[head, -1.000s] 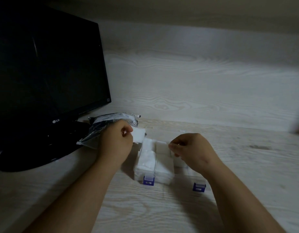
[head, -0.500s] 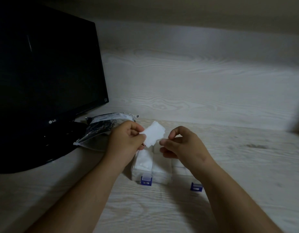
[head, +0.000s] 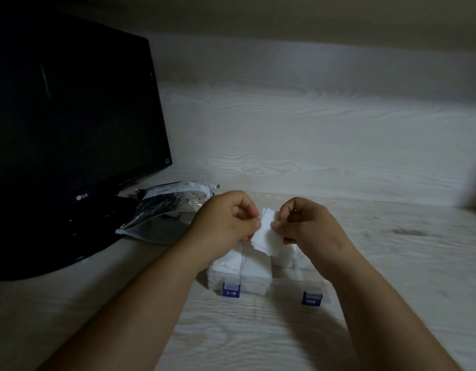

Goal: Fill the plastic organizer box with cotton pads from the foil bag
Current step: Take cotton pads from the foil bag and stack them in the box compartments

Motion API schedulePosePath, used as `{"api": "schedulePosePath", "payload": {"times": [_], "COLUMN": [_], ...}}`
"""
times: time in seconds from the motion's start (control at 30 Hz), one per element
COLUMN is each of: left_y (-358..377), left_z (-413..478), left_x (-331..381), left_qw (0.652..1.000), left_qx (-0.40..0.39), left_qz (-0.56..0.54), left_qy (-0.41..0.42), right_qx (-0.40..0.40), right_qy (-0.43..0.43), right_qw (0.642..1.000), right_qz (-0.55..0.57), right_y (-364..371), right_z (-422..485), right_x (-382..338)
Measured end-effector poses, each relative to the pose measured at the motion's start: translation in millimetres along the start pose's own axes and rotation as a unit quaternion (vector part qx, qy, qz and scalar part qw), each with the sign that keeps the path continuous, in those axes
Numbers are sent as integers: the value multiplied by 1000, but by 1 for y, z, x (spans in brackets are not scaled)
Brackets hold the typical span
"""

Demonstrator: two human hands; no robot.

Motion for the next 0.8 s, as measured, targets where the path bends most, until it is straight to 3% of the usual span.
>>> {"api": "schedulePosePath", "payload": {"times": [0.2,0.33,0.53,0.8], "left_y": [17,26,32,38], "left_z": [9,11,4,-7], "left_x": [-1,-8,-18,-3], "left_qw": [998,998,988,950], "left_qx": [36,49,-3,-88], "left_qz": [-19,-21,156,298], "left_qy": [-42,-46,7,28], "right_qx": [56,44,-23,-103], "right_qy": [24,70,98,161], "right_qw": [998,996,990,957], "right_qz": [-8,-25,-101,-220], "right_y": [-12,-20,-26,-29], "right_z": [2,2,1,-3], "right_x": [0,0,-1,-4]}}
Point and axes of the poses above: each hand's wrist, its own z-axis towards the middle knuckle, its own y-axis out of the palm, x = y × z, the point moved 1 cm from there along z, towards the middle knuckle, and after that the axes turned 8 degrees about -z, right-handed, at the moved point
